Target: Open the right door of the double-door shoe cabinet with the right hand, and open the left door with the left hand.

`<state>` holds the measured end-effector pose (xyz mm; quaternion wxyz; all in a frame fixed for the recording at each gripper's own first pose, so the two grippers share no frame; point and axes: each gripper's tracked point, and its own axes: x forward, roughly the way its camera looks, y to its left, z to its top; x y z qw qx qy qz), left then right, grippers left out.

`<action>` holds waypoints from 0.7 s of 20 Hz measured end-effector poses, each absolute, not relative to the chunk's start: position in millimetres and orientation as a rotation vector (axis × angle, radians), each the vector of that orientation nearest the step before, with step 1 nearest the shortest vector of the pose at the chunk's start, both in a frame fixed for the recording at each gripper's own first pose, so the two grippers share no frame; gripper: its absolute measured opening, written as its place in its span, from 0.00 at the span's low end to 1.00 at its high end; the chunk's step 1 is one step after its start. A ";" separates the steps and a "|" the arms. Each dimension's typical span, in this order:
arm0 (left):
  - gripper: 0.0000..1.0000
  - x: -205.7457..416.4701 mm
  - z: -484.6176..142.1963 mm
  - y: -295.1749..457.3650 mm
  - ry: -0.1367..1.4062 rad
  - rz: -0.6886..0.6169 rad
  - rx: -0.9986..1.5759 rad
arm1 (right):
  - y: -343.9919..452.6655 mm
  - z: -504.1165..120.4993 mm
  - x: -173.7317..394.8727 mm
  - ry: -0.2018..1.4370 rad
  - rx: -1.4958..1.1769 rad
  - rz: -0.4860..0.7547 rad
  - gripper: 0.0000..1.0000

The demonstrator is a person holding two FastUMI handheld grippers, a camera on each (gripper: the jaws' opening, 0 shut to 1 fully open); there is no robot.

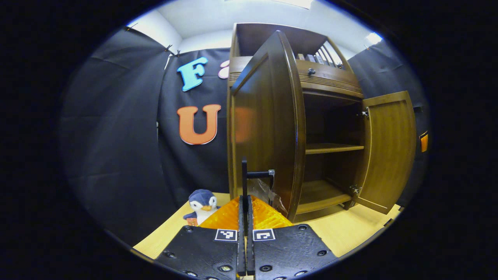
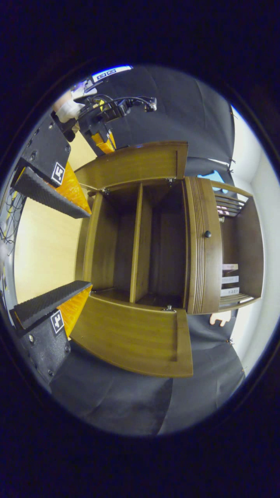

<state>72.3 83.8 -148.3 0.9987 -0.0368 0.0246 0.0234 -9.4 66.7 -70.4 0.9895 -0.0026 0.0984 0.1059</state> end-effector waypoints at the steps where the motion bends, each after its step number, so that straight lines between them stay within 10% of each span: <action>1: 0.01 70.6 -146.7 92.1 0.042 0.062 -0.079 | 68.4 -69.4 -9.2 0.196 -0.005 0.218 1.00; 14: 0.01 72.2 -151.2 157.5 0.031 -0.054 -0.088 | 88.5 -76.9 -2.9 0.225 -0.012 0.273 1.00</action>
